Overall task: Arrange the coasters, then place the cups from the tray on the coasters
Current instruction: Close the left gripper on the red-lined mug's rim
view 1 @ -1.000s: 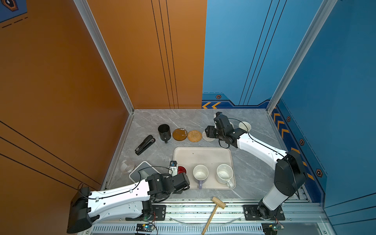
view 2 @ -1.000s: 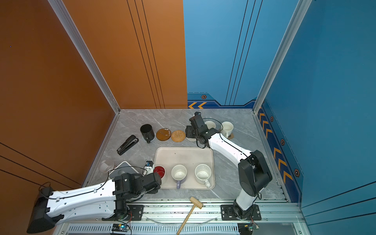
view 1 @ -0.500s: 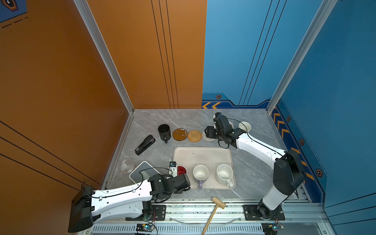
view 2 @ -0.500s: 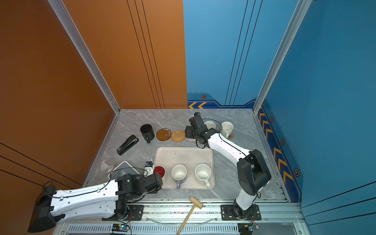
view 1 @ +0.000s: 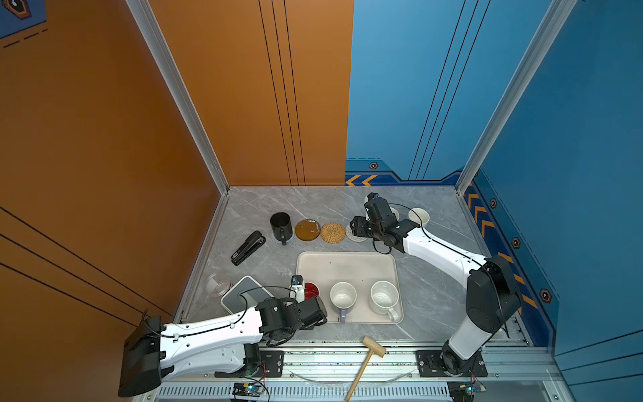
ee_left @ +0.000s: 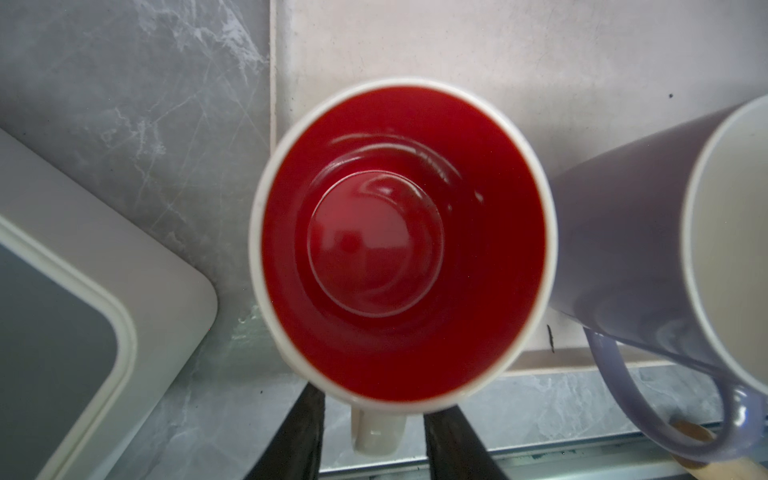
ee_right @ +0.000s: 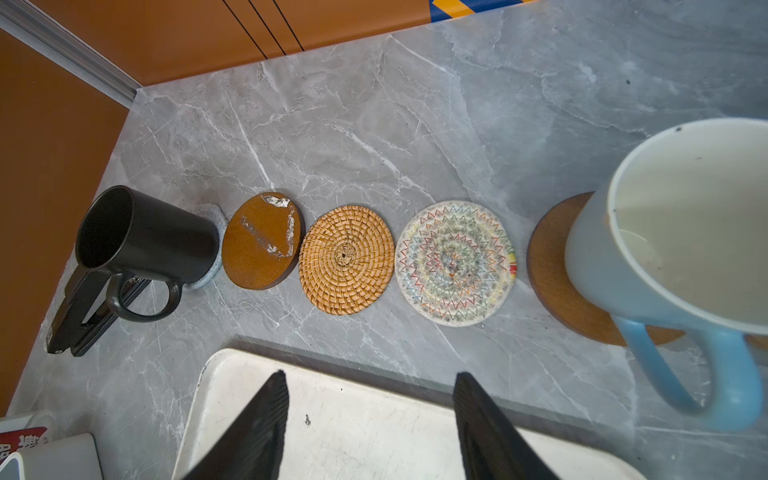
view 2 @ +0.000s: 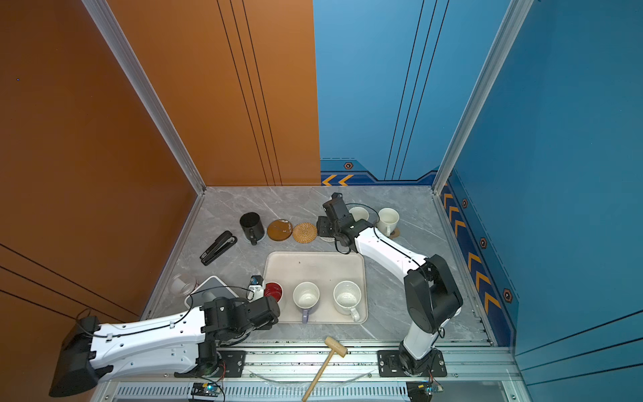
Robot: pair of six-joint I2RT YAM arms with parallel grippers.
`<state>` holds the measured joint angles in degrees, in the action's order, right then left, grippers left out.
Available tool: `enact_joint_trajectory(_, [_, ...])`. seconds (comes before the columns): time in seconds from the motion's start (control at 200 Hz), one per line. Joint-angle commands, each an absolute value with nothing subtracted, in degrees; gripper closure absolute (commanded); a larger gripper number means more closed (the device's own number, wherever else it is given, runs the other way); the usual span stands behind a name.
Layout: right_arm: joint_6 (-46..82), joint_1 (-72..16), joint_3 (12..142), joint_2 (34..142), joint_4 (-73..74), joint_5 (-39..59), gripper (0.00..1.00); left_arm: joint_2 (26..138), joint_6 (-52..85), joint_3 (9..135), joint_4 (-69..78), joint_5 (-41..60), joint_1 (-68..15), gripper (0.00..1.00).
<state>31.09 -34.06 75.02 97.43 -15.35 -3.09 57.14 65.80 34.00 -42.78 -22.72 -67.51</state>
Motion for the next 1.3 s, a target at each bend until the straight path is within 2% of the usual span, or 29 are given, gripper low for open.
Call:
enact_joint_trajectory(0.0, [31.9, -33.7, 74.5, 98.6, -14.5, -2.1, 0.38, 57.7, 64.6, 33.0, -42.0, -23.8, -66.6, 0.61])
enact_joint_trajectory(0.666, [31.9, -33.0, 74.3, 99.2, -14.5, -1.2, 0.39, 60.8, 61.9, 33.7, -40.4, -22.4, -64.3, 0.68])
enact_joint_trajectory(0.916, [32.0, -32.9, 74.3, 99.1, -14.5, -1.1, 0.39, 61.3, 61.7, 34.1, -40.3, -22.4, -64.0, 0.74])
enact_joint_trajectory(1.086, [32.0, -32.8, 74.1, 99.1, -14.5, -1.0, 0.39, 62.0, 61.6, 34.4, -40.4, -22.5, -63.9, 0.80])
enact_joint_trajectory(1.297, [32.0, -32.6, 74.0, 99.3, -14.4, -0.6, 0.39, 65.0, 60.7, 35.9, -40.4, -22.0, -63.5, 0.97])
